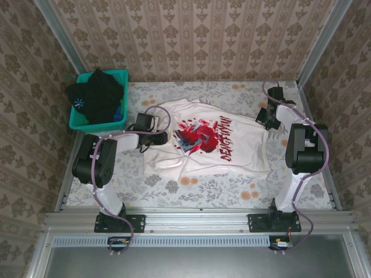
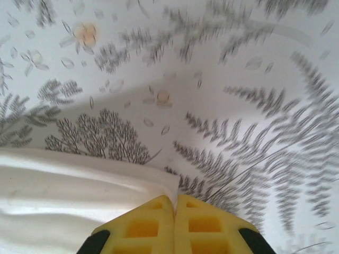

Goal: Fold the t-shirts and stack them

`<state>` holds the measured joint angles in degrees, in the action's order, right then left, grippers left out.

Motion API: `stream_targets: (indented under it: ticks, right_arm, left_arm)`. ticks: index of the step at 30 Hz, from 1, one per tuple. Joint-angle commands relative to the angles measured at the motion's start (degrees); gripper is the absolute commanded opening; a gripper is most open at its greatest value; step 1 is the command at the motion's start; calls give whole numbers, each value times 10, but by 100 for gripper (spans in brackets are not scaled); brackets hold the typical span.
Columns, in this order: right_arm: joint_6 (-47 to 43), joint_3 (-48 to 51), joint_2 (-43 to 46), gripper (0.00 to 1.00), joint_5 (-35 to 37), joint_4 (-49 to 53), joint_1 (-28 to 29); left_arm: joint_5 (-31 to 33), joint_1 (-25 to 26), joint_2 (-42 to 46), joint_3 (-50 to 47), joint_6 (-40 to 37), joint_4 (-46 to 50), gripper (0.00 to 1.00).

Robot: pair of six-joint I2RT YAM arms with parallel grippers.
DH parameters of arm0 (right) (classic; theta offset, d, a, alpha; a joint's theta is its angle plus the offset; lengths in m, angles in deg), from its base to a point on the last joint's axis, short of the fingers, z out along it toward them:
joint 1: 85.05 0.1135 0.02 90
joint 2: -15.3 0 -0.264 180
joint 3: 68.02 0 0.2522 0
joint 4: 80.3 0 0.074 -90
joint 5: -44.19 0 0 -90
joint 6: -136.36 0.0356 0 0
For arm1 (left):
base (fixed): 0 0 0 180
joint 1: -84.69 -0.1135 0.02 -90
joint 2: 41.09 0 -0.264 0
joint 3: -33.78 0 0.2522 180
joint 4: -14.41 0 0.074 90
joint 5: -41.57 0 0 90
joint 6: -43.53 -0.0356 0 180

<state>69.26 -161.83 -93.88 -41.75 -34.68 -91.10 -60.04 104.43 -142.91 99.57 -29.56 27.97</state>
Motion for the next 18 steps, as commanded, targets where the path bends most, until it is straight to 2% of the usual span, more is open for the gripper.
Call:
stream_targets:
  ticks: [1, 5, 8, 9, 10, 11, 13, 15, 18]
  right_arm:
    - [-54, -52, 36, 5, 80, 49, 2]
    - [-74, -96, 27, 0, 96, -1, -10]
    - [-60, -166, -46, 1, 91, -36, -44]
    - [-54, -203, -80, 6, 92, -18, -53]
    - [-49, -242, -108, 6, 83, 23, -60]
    - [-42, -281, -134, 12, 76, 68, -63]
    - [-36, -307, -141, 40, 64, 121, -56]
    - [-31, -256, -91, 66, 77, 111, -34]
    - [-16, -153, -9, 80, 69, 74, 10]
  left_arm:
    - [-5, -2, -10, -14, 5, 65, 43]
    - [-23, 3, -21, -10, 3, 57, 38]
    - [-35, 12, -28, -2, 2, 62, 37]
    - [-43, 14, -24, -2, 4, 61, 38]
    - [-50, 15, -19, -1, 7, 61, 40]
    - [-59, 14, -9, 0, 7, 62, 43]
    - [-54, 12, 12, 22, 7, 82, 50]
    - [-30, 13, 19, 73, -5, 117, 55]
    - [18, 13, -17, 183, -23, 171, 63]
